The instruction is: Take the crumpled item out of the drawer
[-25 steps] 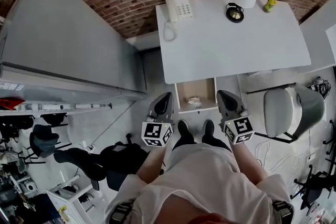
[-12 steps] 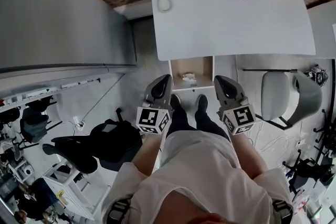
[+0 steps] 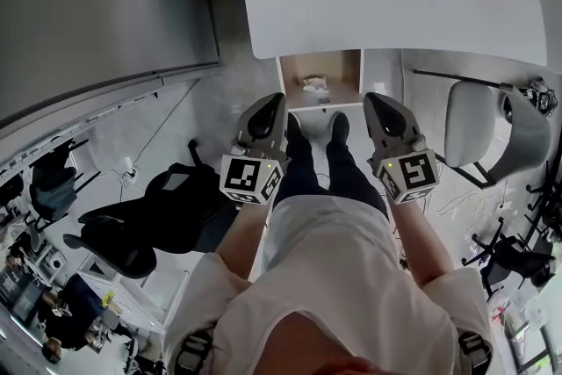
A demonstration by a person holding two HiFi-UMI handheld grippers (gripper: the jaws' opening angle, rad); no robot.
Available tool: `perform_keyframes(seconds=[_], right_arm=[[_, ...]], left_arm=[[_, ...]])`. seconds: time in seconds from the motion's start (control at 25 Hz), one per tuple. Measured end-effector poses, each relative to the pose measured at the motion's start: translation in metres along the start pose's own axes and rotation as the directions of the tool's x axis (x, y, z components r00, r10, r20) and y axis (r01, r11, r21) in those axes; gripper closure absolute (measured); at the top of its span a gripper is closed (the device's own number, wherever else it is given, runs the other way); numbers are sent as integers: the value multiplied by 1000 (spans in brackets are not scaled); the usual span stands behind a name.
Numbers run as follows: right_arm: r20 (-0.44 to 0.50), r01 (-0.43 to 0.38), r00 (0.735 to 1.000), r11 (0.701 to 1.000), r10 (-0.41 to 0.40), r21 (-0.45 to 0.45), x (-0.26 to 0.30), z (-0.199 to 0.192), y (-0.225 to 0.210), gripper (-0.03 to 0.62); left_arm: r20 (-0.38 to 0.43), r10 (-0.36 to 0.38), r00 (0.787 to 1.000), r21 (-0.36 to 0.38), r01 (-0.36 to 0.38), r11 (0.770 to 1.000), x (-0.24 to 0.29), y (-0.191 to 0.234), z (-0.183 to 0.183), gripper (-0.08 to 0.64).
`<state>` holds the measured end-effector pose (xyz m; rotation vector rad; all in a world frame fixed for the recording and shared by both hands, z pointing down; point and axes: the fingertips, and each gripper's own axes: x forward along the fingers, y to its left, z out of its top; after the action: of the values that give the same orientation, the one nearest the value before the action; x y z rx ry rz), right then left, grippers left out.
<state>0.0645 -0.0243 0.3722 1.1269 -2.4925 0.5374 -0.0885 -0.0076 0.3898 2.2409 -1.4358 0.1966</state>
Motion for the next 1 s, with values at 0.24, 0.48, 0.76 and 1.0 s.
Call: perform_keyframes(seconds=[0.24,0.48,0.76,1.0], right_arm=[[-37,-4,999,1000,5,28,14,-33,-1,584],[-61,-7,998,999,9,37,27,-56,-4,584],[-84,12,996,998,-8,55,40,-91,-20,584],[-106,24,994,997,-16,74,47,-125,-28,584]], left_arm=[[-47,5,999,-1,-6,1000,0,8,-32,552],[-74,16,997,-5,-16,1000,6,19,-57,551],[-112,36,993,-10,-37,999,12,32,-93,552],[-149,37,988,-27,-41,999,18,37,-130,551]])
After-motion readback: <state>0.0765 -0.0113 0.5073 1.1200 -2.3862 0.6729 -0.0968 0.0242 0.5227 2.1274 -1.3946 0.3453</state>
